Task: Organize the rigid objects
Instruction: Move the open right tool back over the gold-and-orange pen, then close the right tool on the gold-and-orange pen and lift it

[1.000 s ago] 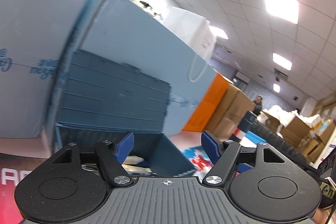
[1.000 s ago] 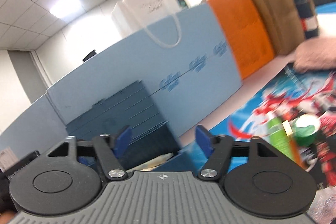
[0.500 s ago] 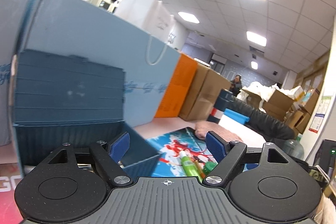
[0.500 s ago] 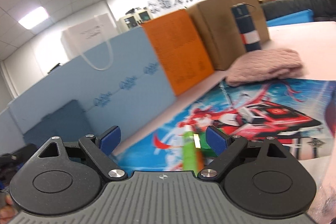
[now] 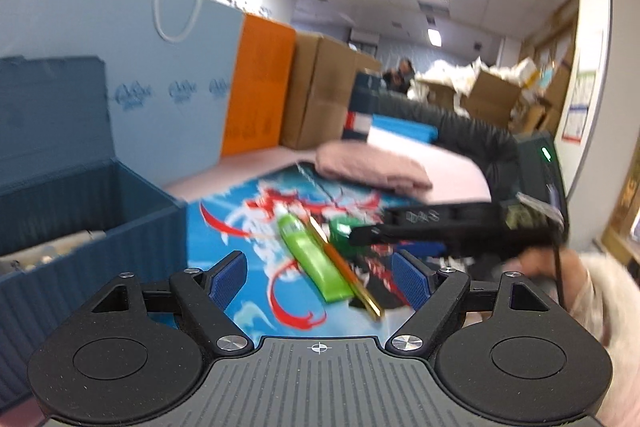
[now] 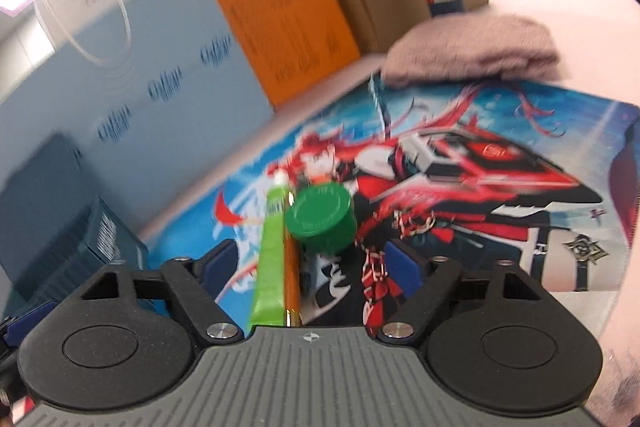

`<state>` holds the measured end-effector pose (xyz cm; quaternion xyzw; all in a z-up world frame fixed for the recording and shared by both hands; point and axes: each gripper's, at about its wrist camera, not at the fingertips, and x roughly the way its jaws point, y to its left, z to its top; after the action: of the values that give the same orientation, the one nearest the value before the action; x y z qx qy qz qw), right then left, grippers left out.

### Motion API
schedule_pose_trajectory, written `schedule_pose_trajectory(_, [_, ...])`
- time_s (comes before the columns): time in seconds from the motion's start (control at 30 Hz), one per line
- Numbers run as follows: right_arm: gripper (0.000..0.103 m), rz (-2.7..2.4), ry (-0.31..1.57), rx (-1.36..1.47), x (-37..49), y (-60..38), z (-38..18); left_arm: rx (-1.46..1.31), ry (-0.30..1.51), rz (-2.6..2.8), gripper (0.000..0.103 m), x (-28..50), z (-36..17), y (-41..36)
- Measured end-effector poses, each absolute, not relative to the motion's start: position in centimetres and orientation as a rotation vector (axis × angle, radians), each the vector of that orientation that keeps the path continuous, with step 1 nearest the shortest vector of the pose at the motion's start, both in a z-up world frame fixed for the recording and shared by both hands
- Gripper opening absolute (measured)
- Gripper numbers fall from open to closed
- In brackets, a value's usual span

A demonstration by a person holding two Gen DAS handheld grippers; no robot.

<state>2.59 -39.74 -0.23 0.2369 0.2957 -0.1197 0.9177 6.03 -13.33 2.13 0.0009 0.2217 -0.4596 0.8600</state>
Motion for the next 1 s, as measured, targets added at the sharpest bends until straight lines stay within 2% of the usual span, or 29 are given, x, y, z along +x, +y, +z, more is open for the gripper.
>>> schedule_pose_trajectory(0.13, [0.051, -0.230, 0.657, 0.477, 4.3, -39.4, -1.0, 0.028, 0.489, -0.966, 0.082, 5.7, 1.3, -13.5])
schedule_pose_trajectory(0.37, [0.030, -0.221, 0.689, 0.423, 6.3, -38.1, -1.9, 0.028, 0.523, -0.948, 0.082, 6.5, 0.5, -13.8])
schedule_pose_trajectory(0.5, [0.023, -0.237, 0.679, 0.391, 6.6, -37.5, -1.9, 0.025, 0.536, -0.946, 0.082, 6.7, 0.2, -13.8])
schedule_pose_trajectory(0.57, [0.013, -0.225, 0.673, 0.397, 6.6, -37.7, -1.8, 0.022, 0.543, -0.948, 0.082, 6.8, 0.1, -13.8])
schedule_pose_trajectory(0.63, [0.010, -0.200, 0.659, 0.417, 6.4, -37.8, -1.6, 0.023, 0.551, -0.952, 0.082, 6.9, -0.1, -14.0])
schedule_pose_trajectory(1.0, [0.010, -0.056, 0.582, 0.585, 4.6, -37.2, 0.2, 0.000, 0.570, -0.978, 0.082, 7.3, -0.6, -14.2])
